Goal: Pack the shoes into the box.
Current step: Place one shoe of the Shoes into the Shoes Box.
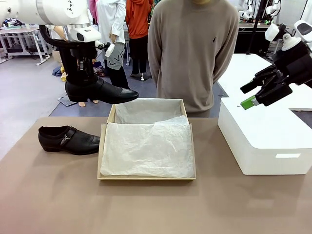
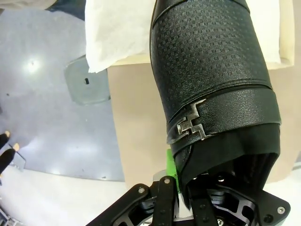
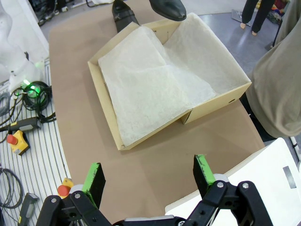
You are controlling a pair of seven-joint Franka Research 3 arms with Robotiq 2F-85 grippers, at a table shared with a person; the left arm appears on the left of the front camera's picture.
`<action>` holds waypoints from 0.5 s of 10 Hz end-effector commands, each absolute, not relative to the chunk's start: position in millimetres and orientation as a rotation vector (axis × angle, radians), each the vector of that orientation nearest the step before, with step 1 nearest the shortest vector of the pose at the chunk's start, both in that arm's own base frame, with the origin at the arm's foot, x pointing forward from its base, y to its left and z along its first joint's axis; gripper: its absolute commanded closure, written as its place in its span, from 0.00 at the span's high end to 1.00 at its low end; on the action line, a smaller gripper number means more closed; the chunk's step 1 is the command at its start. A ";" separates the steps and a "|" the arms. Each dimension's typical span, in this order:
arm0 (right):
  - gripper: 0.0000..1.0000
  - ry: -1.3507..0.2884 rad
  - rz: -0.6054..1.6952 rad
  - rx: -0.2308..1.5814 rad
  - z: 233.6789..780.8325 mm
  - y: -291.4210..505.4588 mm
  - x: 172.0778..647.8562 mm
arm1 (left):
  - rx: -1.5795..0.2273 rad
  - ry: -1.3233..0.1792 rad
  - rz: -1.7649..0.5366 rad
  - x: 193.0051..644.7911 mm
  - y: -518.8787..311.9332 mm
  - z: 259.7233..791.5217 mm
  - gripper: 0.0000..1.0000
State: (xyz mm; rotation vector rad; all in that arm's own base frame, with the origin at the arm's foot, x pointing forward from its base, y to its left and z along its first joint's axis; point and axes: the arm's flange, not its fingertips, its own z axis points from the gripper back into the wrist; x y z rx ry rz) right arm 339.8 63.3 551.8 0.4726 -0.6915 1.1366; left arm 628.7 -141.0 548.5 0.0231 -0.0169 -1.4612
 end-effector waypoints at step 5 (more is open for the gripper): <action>1.00 -0.717 1.160 0.491 551.8 62.6 343.4 | -0.002 0.001 -1.418 632.8 -174.1 559.7 0.00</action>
